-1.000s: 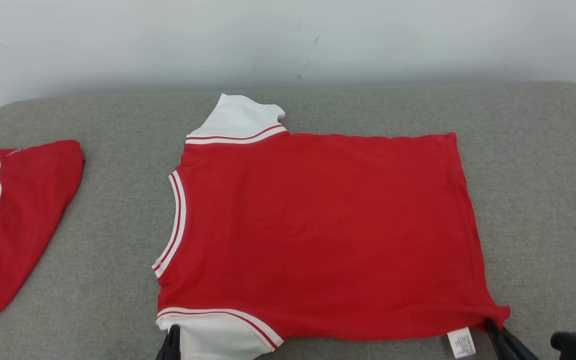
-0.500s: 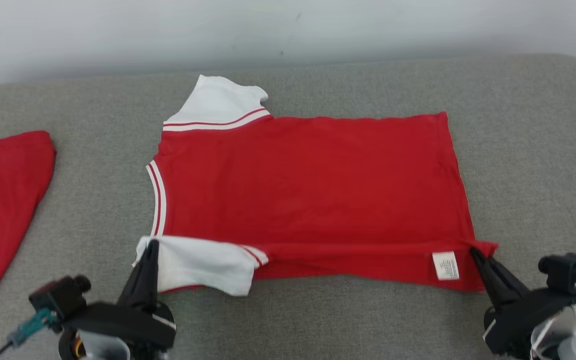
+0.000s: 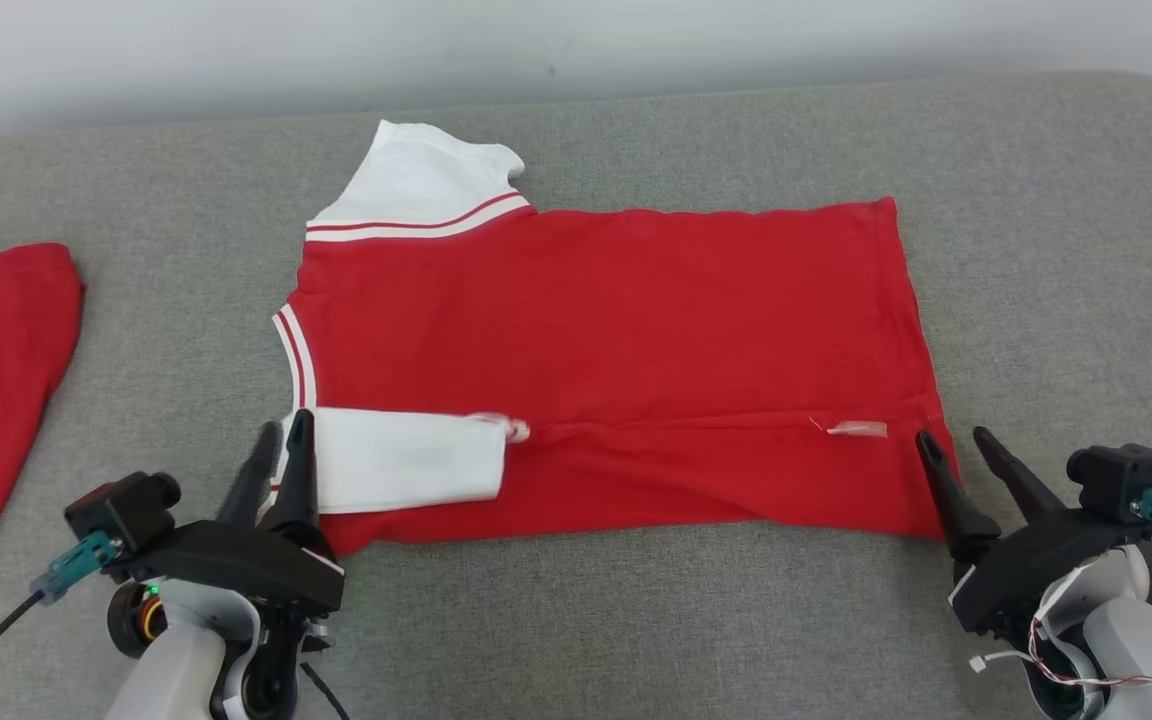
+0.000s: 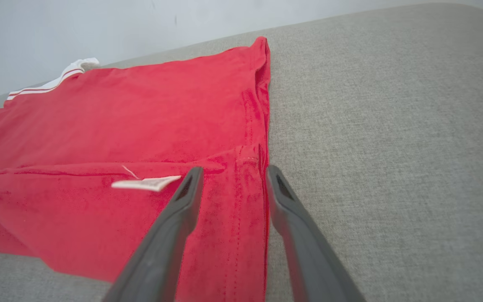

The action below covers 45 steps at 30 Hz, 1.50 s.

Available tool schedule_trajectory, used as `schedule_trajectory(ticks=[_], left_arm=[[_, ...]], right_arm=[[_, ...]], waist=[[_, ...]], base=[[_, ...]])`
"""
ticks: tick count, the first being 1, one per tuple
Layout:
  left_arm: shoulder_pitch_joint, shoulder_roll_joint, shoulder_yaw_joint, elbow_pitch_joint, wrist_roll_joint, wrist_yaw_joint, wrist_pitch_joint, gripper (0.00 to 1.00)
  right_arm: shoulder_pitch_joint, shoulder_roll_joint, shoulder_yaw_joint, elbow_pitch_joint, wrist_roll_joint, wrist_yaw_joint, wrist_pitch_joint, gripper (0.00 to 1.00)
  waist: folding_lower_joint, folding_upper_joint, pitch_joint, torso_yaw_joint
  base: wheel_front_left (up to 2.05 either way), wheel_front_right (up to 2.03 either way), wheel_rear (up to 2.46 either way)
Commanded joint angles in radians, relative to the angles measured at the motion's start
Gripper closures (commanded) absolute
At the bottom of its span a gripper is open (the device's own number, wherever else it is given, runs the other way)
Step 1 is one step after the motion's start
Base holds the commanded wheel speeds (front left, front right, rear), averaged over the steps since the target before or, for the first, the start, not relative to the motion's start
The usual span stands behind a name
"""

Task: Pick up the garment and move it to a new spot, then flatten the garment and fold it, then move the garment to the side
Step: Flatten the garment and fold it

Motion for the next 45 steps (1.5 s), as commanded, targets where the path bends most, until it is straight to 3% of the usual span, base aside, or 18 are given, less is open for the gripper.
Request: schedule_trajectory(ticks=[1, 8, 16, 29, 30, 31, 32, 33, 39, 45], left_arm=[[-0.008, -0.001, 0.005, 0.011, 0.011, -0.007, -0.015, 0.00], [0.050, -0.010, 0.031, 0.059, 0.010, -0.033, -0.075, 0.00], [0.158, 0.013, -0.031, 0.056, 0.105, -0.024, -0.089, 0.00], [0.095, 0.015, -0.063, 0.144, 0.161, -0.017, -0.092, 0.00], [0.089, 0.015, -0.066, 0.154, 0.163, -0.019, -0.091, 0.44], [0.083, 0.015, -0.066, 0.164, 0.164, -0.022, -0.092, 0.68], [0.079, 0.014, -0.066, 0.176, 0.164, -0.025, -0.092, 1.00], [0.077, 0.011, -0.066, 0.187, 0.163, -0.026, -0.093, 1.00], [0.088, -0.008, -0.056, 0.230, 0.154, -0.037, -0.096, 1.00], [0.151, -0.028, -0.043, 0.210, 0.162, -0.049, -0.096, 1.00]], right_arm=[[-0.006, -0.006, 0.003, 0.010, 0.007, -0.003, -0.012, 0.00], [0.034, -0.036, 0.039, 0.062, 0.028, -0.003, -0.074, 0.00], [0.076, -0.044, 0.060, 0.083, 0.055, -0.003, -0.095, 0.00], [0.040, -0.009, 0.095, 0.134, 0.036, -0.003, -0.099, 0.00], [0.036, -0.002, 0.099, 0.144, 0.034, -0.003, -0.096, 0.05], [0.031, 0.004, 0.101, 0.153, 0.031, -0.003, -0.098, 0.44], [0.028, 0.013, 0.105, 0.165, 0.030, -0.003, -0.100, 0.79], [0.028, 0.021, 0.108, 0.178, 0.029, -0.003, -0.102, 1.00], [0.026, 0.047, 0.105, 0.220, 0.028, -0.003, -0.138, 1.00], [0.095, 0.024, 0.074, 0.202, 0.029, -0.003, -0.158, 1.00]], waist=[[-0.0002, -0.0001, -0.005, 0.003], [-0.0002, -0.0001, -0.038, 0.017], [-0.0002, -0.0001, -0.056, 0.028], [-0.0002, -0.0001, -0.030, 0.016], [-0.0002, -0.0001, -0.030, 0.015], [-0.0002, -0.0001, -0.031, 0.014], [-0.0002, -0.0001, -0.033, 0.014], [-0.0002, -0.0001, -0.037, 0.015], [-0.0002, -0.0001, -0.081, 0.032], [-0.0002, -0.0001, -0.151, 0.059]], base=[[0.00, 0.00, 0.00], [0.00, 0.00, 0.00], [0.00, 0.00, 0.00], [0.00, 0.00, 0.00], [0.00, 0.00, 0.00], [0.00, 0.00, 0.00], [0.00, 0.00, 0.00], [0.00, 0.00, 0.00], [0.00, 0.00, 0.00], [0.00, 0.00, 0.00]])
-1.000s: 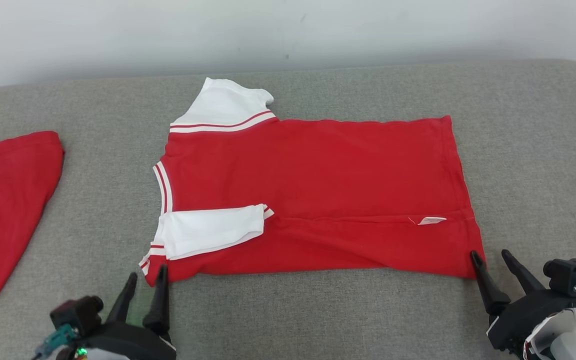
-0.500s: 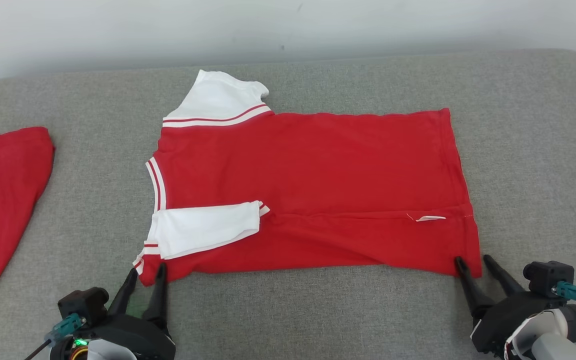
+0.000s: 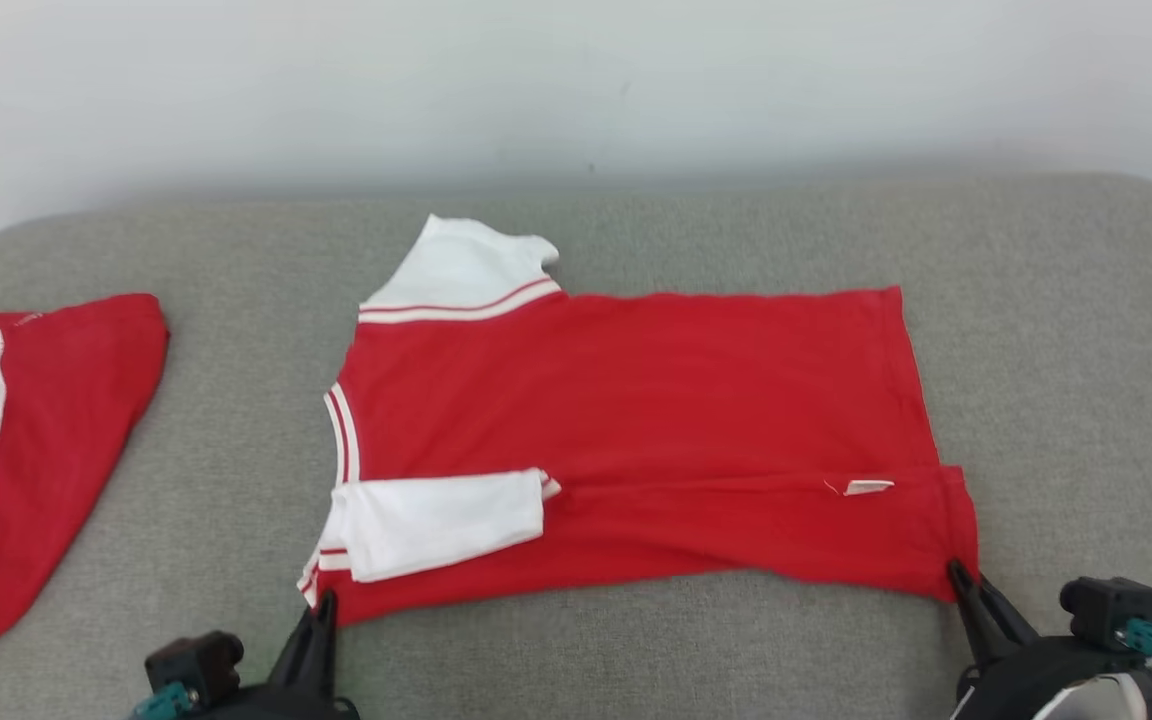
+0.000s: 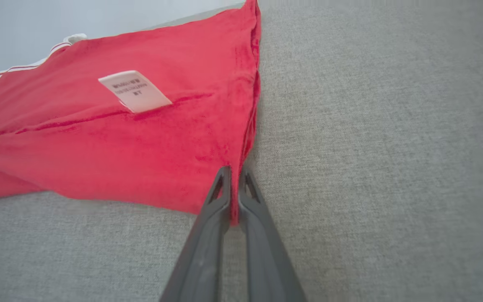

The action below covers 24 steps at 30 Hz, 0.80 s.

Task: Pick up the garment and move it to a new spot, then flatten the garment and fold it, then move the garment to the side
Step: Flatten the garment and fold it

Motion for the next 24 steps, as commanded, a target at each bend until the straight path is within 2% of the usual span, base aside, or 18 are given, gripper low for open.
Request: schedule_trajectory(ticks=[1, 12, 18, 19, 20, 21, 22, 24], left_arm=[[0.032, -0.006, 0.008, -0.015, 0.004, -0.004, -0.003, 1.00], [0.232, -0.040, 0.012, -0.189, 0.019, 0.028, -0.003, 1.00], [0.284, -0.036, 0.014, -0.223, 0.012, 0.048, -0.002, 1.00], [0.287, -0.035, 0.015, -0.225, 0.014, 0.053, -0.002, 1.00], [0.288, -0.034, 0.017, -0.229, 0.015, 0.055, -0.002, 0.76], [0.289, -0.034, 0.019, -0.232, 0.017, 0.053, -0.002, 0.13], [0.291, -0.033, 0.020, -0.233, 0.022, 0.053, -0.002, 0.00], [0.295, -0.029, 0.026, -0.233, 0.040, 0.061, -0.003, 0.00]], right_arm=[[0.022, -0.012, -0.012, -0.013, -0.003, -0.003, -0.007, 1.00], [0.215, -0.066, -0.136, -0.170, -0.044, -0.003, 0.017, 1.00], [0.293, -0.041, -0.216, -0.249, -0.097, -0.003, 0.072, 1.00], [0.300, -0.039, -0.225, -0.260, -0.120, -0.003, 0.078, 0.71], [0.304, -0.034, -0.234, -0.271, -0.142, -0.003, 0.084, 0.13], [0.310, -0.022, -0.244, -0.279, -0.159, -0.003, 0.086, 0.00], [0.315, -0.007, -0.254, -0.288, -0.174, -0.003, 0.089, 0.00], [0.321, 0.010, -0.274, -0.308, -0.204, -0.003, 0.094, 0.00]], waist=[[0.0000, 0.0000, -0.040, 0.022], [0.0000, 0.0000, -0.067, 0.044], [0.0000, 0.0000, -0.061, 0.043], [0.0000, 0.0000, -0.061, 0.043], [0.0000, 0.0000, -0.062, 0.042], [0.0000, 0.0000, -0.064, 0.042], [0.0000, 0.0000, -0.068, 0.042], [0.0000, 0.0000, -0.076, 0.040]], base=[[0.00, 0.00, 0.00], [0.00, 0.00, 0.00], [0.00, 0.00, 0.00], [0.00, 0.00, 0.00], [0.00, 0.00, 0.00], [0.00, 0.00, 0.00], [0.00, 0.00, 0.00], [0.00, 0.00, 0.00]])
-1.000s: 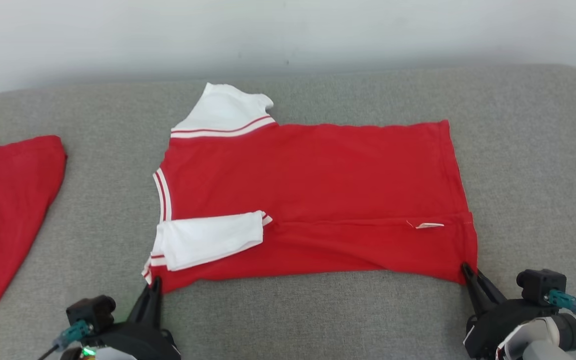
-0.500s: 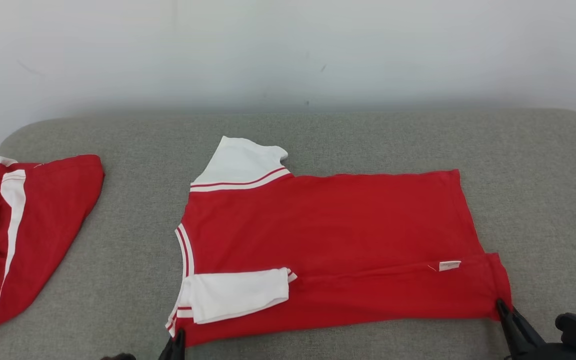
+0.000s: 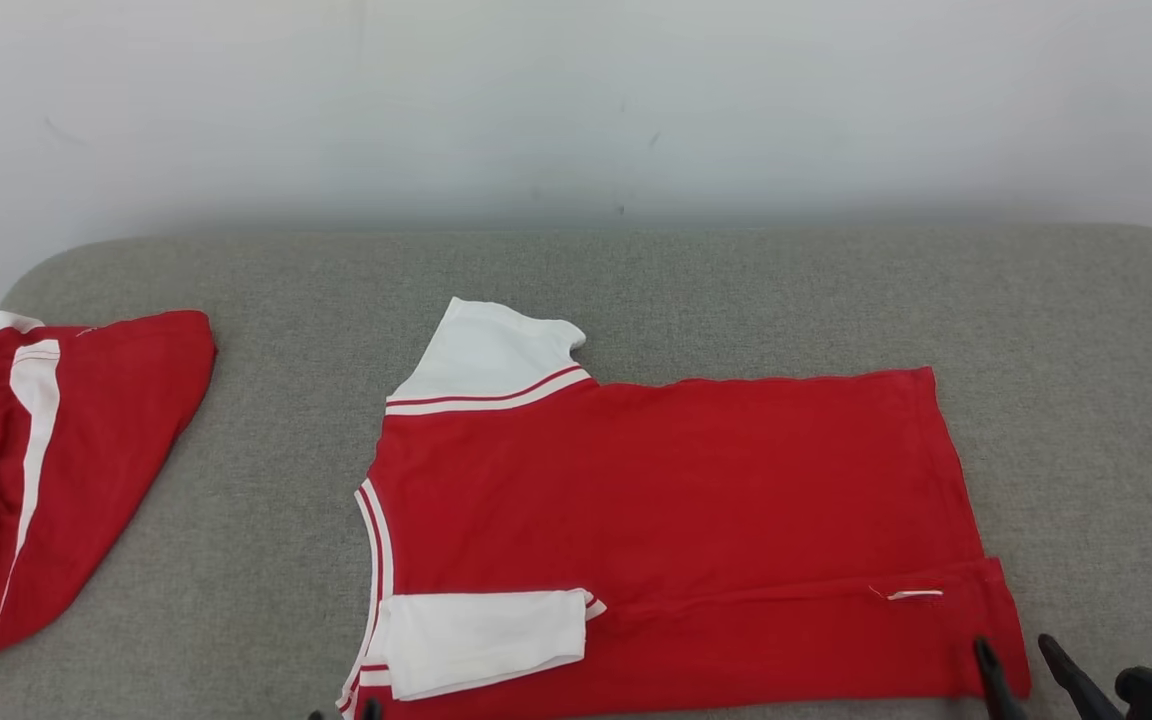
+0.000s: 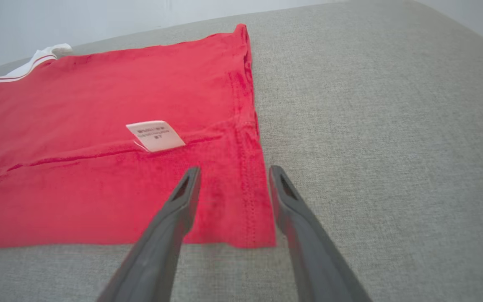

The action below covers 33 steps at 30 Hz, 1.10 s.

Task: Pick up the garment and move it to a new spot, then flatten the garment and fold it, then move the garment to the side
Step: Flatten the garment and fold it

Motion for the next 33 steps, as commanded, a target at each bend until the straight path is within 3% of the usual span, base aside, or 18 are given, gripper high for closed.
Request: schedule_trajectory(ticks=[1, 7, 14, 21, 33], left_arm=[[0.014, 0.006, 0.011, -0.010, 0.026, 0.006, -0.003, 0.00], [0.019, -0.017, 0.096, -0.085, 0.070, 0.008, -0.003, 0.00], [0.004, -0.046, 0.220, -0.231, 0.225, -0.009, -0.003, 0.00], [-0.006, -0.031, 0.263, -0.314, 0.401, -0.006, -0.003, 0.00], [0.044, -0.044, 0.327, -0.342, 0.467, -0.029, -0.003, 0.00]], right_arm=[[0.011, 0.012, -0.015, -0.020, -0.028, -0.003, 0.002, 0.00], [0.001, 0.056, -0.059, -0.085, -0.106, -0.003, -0.025, 0.00], [-0.017, 0.123, -0.093, -0.179, -0.191, -0.003, -0.066, 0.00], [-0.012, 0.168, -0.112, -0.232, -0.242, -0.003, -0.092, 0.00], [0.040, 0.216, -0.162, -0.301, -0.286, -0.003, -0.104, 0.00]], waist=[[0.0001, 0.0000, -0.009, -0.003], [0.0001, 0.0000, -0.021, -0.007], [0.0001, 0.0000, -0.031, -0.008], [0.0001, 0.0000, -0.038, -0.005], [0.0001, 0.0000, -0.038, -0.004]], base=[[0.00, 0.00, 0.00], [0.00, 0.00, 0.00], [0.00, 0.00, 0.00], [0.00, 0.00, 0.00], [0.00, 0.00, 0.00]])
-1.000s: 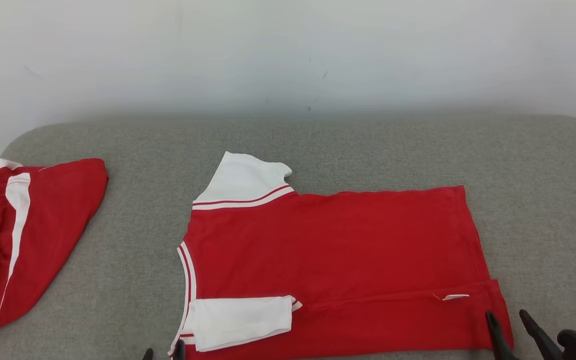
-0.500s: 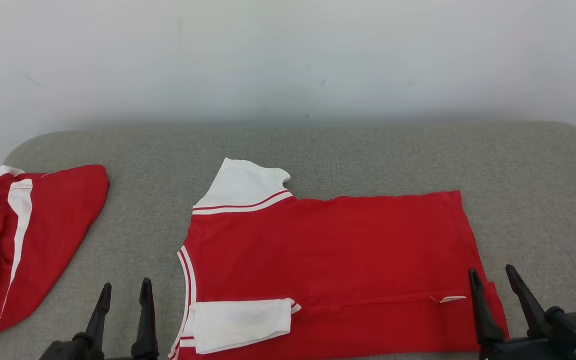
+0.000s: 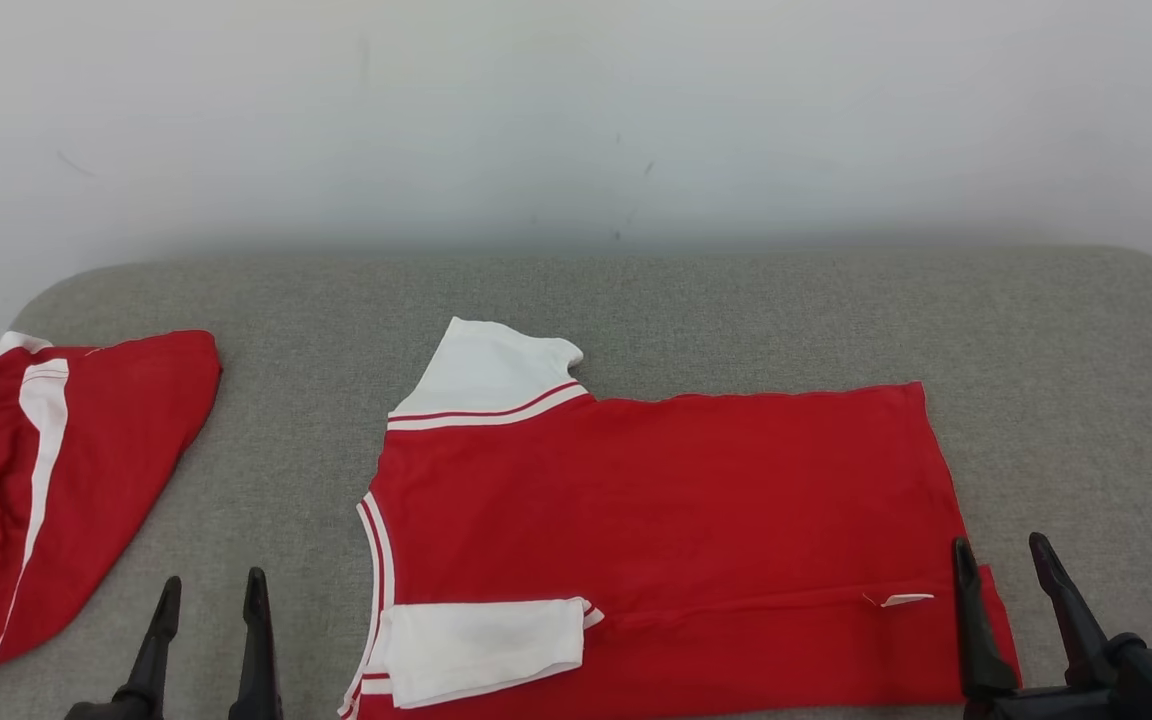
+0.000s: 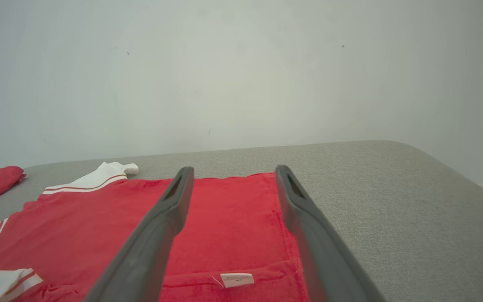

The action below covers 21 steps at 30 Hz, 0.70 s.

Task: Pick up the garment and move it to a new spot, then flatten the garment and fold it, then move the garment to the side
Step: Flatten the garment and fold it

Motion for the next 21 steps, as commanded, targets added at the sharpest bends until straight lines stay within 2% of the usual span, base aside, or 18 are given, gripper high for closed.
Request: schedule_trajectory(ticks=[1, 21], left_arm=[[0.013, -0.005, 0.002, 0.002, 0.009, -0.003, -0.003, 0.00], [0.012, -0.028, 0.015, 0.040, 0.050, -0.039, -0.003, 0.00]], right_arm=[[0.011, 0.007, -0.002, -0.009, -0.006, -0.003, -0.004, 0.00], [-0.003, -0.004, 0.055, -0.010, -0.015, -0.003, -0.003, 0.00]], waist=[[0.0000, 0.0000, 0.001, 0.000], [0.0000, 0.0000, -0.001, -0.001]], base=[[0.00, 0.00, 0.00], [0.00, 0.00, 0.00]])
